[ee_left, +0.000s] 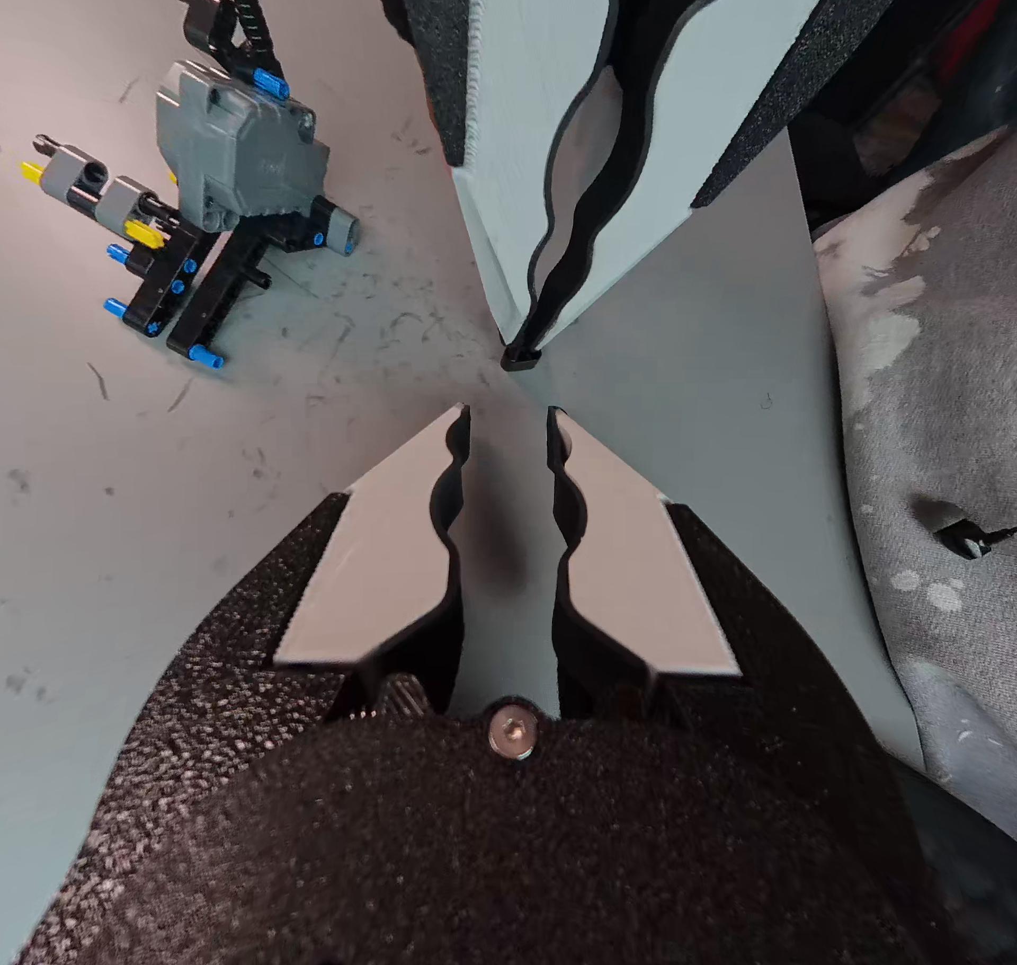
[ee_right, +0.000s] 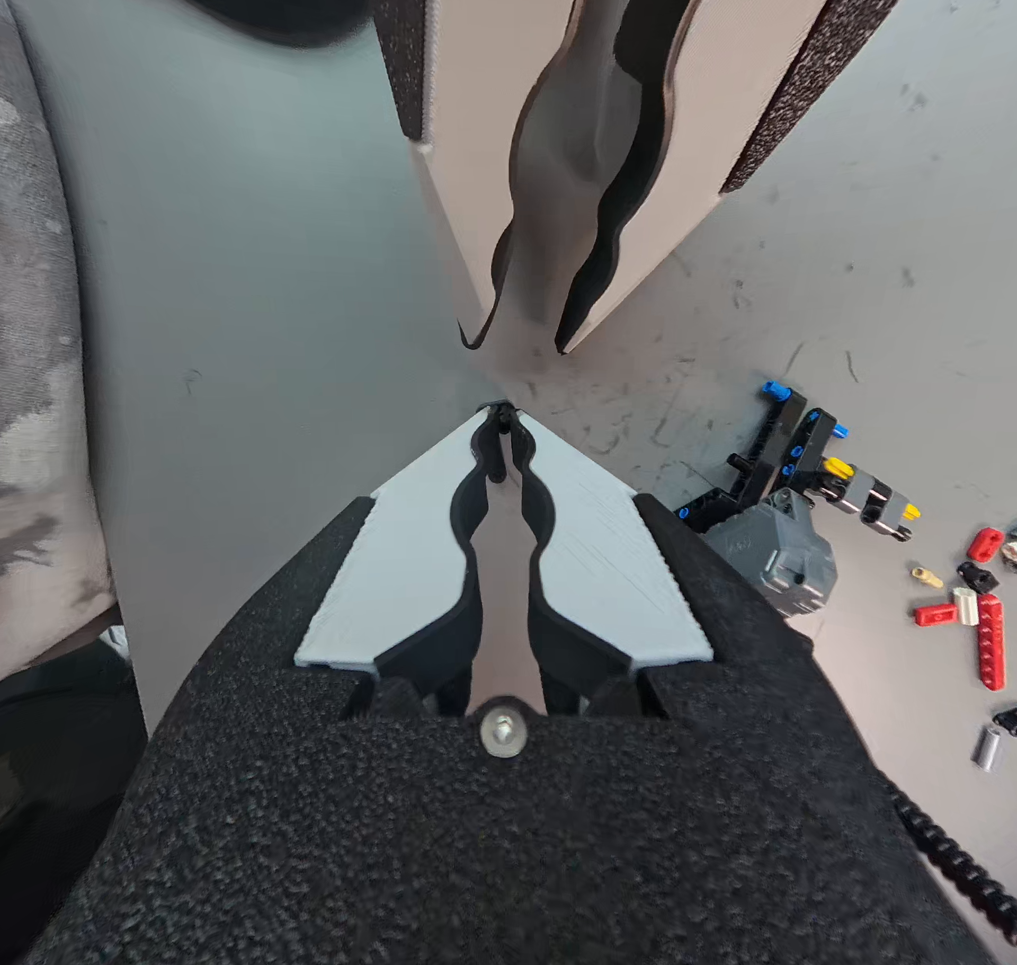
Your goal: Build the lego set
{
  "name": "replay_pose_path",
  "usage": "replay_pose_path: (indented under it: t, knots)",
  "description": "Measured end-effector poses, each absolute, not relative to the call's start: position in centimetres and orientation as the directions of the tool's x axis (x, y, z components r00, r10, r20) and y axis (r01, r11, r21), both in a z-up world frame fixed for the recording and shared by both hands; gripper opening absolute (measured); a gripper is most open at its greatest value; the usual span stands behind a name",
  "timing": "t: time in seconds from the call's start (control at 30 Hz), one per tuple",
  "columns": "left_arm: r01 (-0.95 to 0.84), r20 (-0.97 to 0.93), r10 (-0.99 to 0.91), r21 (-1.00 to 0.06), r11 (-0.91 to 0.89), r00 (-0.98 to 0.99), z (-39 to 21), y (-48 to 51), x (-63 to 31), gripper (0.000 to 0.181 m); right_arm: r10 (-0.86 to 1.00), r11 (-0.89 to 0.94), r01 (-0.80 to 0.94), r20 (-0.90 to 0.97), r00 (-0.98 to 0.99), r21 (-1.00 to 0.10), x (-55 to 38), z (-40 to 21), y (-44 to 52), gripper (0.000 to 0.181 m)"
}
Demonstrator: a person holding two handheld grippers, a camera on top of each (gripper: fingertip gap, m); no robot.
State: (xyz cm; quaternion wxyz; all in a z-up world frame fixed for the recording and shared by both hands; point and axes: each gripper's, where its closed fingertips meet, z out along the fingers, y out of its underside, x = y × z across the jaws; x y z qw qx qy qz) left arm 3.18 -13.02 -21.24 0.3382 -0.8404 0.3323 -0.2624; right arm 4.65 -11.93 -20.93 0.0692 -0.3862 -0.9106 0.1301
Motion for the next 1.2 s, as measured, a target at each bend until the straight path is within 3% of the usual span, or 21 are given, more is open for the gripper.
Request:
replay_pose_path:
  t: [0.03, 0.27, 0.4, 0.9, 1.2]
  knots:
    - [-0.389, 0.207, -0.737, -0.741, -0.548, 0.644, -21.3, -13.2, 3.0, 0.027, 0.719, 0.672, 0.685, 0.025, -0.695, -0.282, 4.6, -20.9, -12.0, 0.004]
    - [-0.384, 0.176, -0.724, -0.752, -0.536, 0.667, -21.3, -13.8, 2.0, 0.025, 0.701, 0.703, 0.686, 0.015, -0.713, -0.186, 5.0, -21.9, -11.8, 0.000]
    - [-0.385, 0.172, -0.726, -0.753, -0.533, 0.666, -21.3, -14.0, 1.9, 0.025, 0.688, 0.716, 0.666, 0.044, -0.725, -0.208, 4.2, -21.5, -12.2, 0.000]
    - [-0.374, 0.190, -0.721, -0.751, -0.545, 0.667, -21.2, -13.9, 2.6, 0.025, 0.733, 0.596, 0.614, 0.038, -0.680, -0.517, 3.1, -21.1, -11.0, 0.014]
    - [-0.312, 0.213, -0.693, -0.775, -0.549, 0.689, -20.5, -13.4, 2.0, 0.024, 0.700, 0.641, 0.588, 0.062, -0.712, -0.494, 2.4, -22.2, -11.4, 0.006]
